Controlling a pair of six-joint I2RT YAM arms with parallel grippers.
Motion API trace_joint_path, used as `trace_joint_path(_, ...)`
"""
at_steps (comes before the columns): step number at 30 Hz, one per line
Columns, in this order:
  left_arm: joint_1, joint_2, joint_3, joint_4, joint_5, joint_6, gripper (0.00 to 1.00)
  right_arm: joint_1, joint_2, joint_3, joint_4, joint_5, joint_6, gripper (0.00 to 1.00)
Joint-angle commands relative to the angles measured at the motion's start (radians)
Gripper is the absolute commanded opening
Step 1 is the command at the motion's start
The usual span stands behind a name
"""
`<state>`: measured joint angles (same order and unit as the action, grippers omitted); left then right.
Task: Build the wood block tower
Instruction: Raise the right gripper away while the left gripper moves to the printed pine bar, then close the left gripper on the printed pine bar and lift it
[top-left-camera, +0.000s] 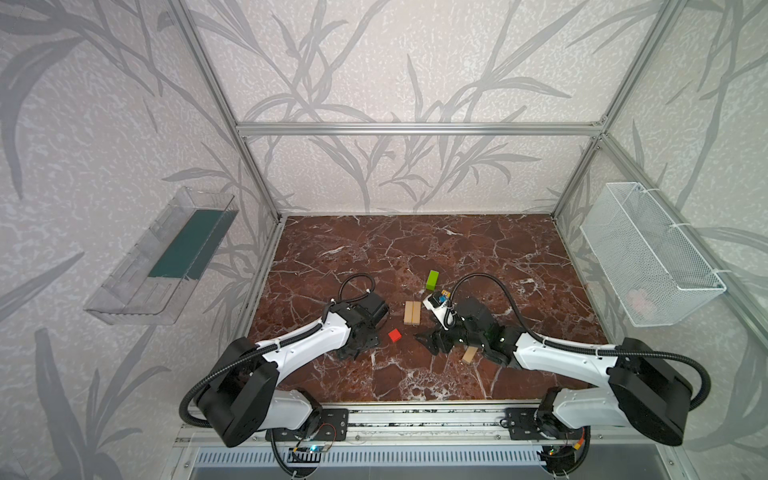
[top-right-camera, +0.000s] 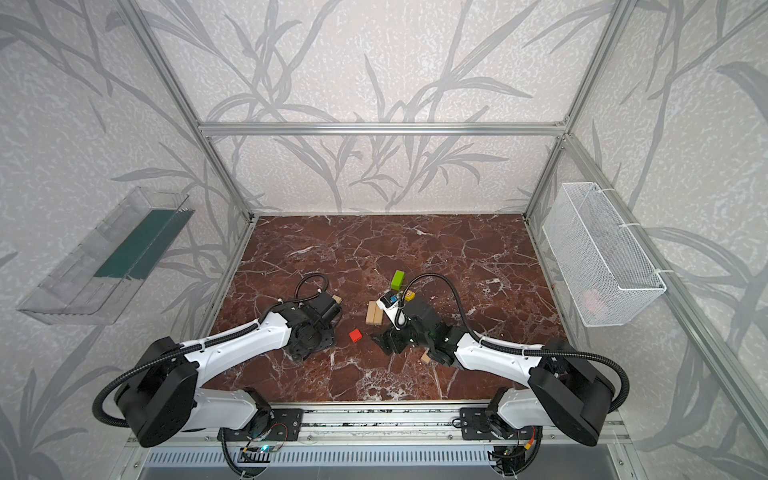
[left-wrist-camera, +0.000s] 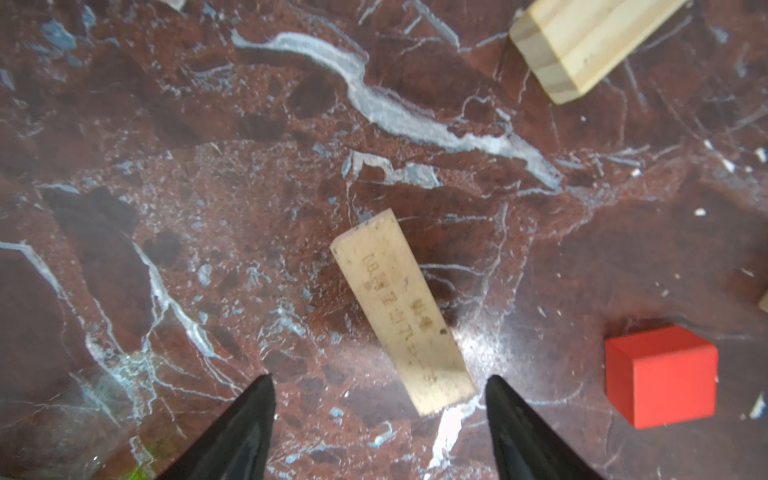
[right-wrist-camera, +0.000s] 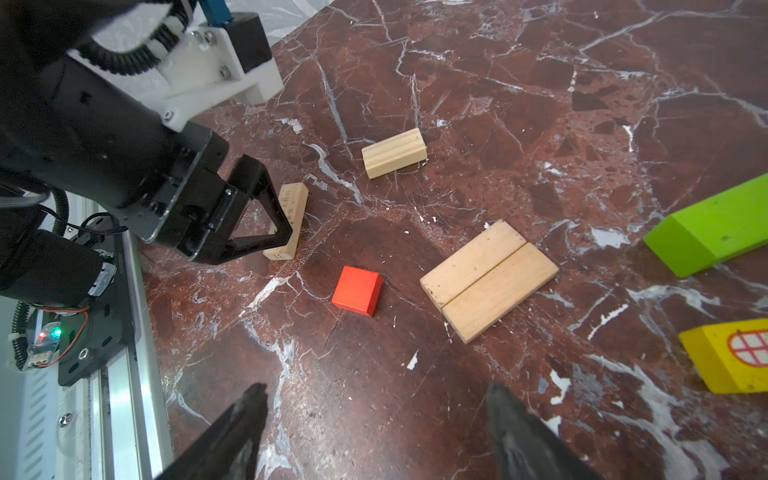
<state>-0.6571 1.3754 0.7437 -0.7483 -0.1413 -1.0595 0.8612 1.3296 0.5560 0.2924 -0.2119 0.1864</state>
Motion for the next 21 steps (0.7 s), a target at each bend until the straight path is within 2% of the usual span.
trace_joint_path(1, 0.001, 0.041, 0.051, -0.013, -0.066, -0.052, 0.75, 0.001, -0.022, -0.012, 0.036, 0.026, -0.004, 0.84)
trace_joint_path(11, 0.006, 0.13, 0.069, 0.039, -0.07, -0.078, 0.65, 0.001, -0.018, -0.009, 0.032, 0.032, -0.002, 0.85)
trace_joint_path(16, 0.015, 0.12, 0.025, 0.118, -0.043, -0.08, 0.56, 0.0, -0.014, -0.005, 0.027, 0.046, -0.006, 0.85)
trace_joint_path(21, 0.023, 0.106, -0.018, 0.147, -0.041, -0.094, 0.51, 0.0, -0.01, -0.004, 0.028, 0.045, -0.008, 0.85)
